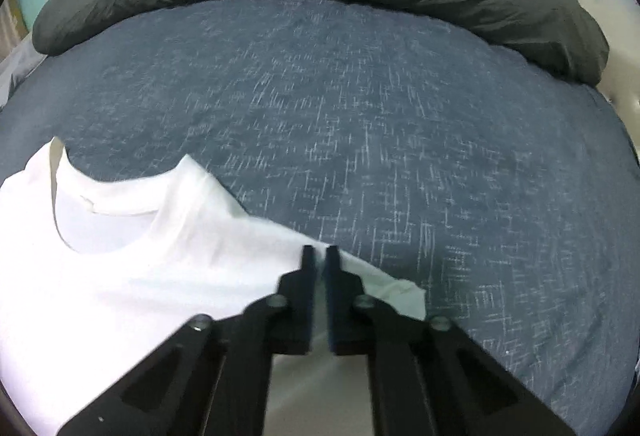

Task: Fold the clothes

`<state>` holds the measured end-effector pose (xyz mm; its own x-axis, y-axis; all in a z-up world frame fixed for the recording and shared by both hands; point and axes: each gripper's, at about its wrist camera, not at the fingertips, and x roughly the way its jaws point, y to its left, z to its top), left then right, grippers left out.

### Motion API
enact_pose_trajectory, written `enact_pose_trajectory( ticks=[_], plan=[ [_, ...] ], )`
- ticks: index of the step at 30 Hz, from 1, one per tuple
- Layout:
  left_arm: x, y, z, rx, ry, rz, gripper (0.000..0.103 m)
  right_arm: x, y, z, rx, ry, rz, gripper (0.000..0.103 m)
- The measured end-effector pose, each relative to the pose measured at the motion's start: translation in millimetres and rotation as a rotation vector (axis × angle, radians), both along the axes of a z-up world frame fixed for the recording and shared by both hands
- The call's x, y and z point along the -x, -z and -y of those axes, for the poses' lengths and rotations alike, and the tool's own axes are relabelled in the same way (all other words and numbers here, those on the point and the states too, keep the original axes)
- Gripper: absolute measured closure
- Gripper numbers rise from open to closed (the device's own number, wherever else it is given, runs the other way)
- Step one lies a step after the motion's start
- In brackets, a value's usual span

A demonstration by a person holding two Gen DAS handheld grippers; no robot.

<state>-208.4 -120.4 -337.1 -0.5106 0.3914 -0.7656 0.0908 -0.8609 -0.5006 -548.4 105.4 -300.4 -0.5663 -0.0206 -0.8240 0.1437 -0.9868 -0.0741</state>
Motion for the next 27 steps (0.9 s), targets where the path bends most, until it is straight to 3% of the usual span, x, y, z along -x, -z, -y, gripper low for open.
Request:
enact_pose_trajectory(
  ticks=[6, 10, 13, 16, 20, 25, 27],
  plan=[
    [-6.8, 1.3, 2.2, 0.004, 0.001, 0.003, 0.100, 3.7, -9.2, 6.5, -0.036, 0.027, -0.059, 0.103],
    [-8.1, 2.2, 3.1, 0.002, -0.001, 0.008, 0.100, -3.5, -6.4, 1.1, 0.002, 0.086, -0.034, 0.102],
    [-8.5, 0.4, 2.6, -0.001, -0.004, 0.005, 0.100, -6.6, -6.3, -15.4, -0.033, 0.174, 0.010, 0.102],
    [-6.1, 1.3, 1.0, -0.003, -0.007, 0.006, 0.100, -21.2, -25.4, -41.6, 0.037, 0.249, -0.052, 0.102],
    [-5.1, 0.6, -1.0, 0.000, -0.006, 0.006, 0.100, -53.3, -41.6, -69.9, 0.087, 0.285, -0.045, 0.099],
    [-7.8, 1.8, 0.7, -0.008, -0.016, 0.009, 0.100, -102.1, -50.2, -98.7, 0.158, 0.316, -0.056, 0.092],
    [-9.3, 3.4, 3.0, -0.020, -0.026, 0.013, 0.100, -127.8, -53.7, -99.1, 0.191, 0.328, -0.069, 0.083]
  ],
)
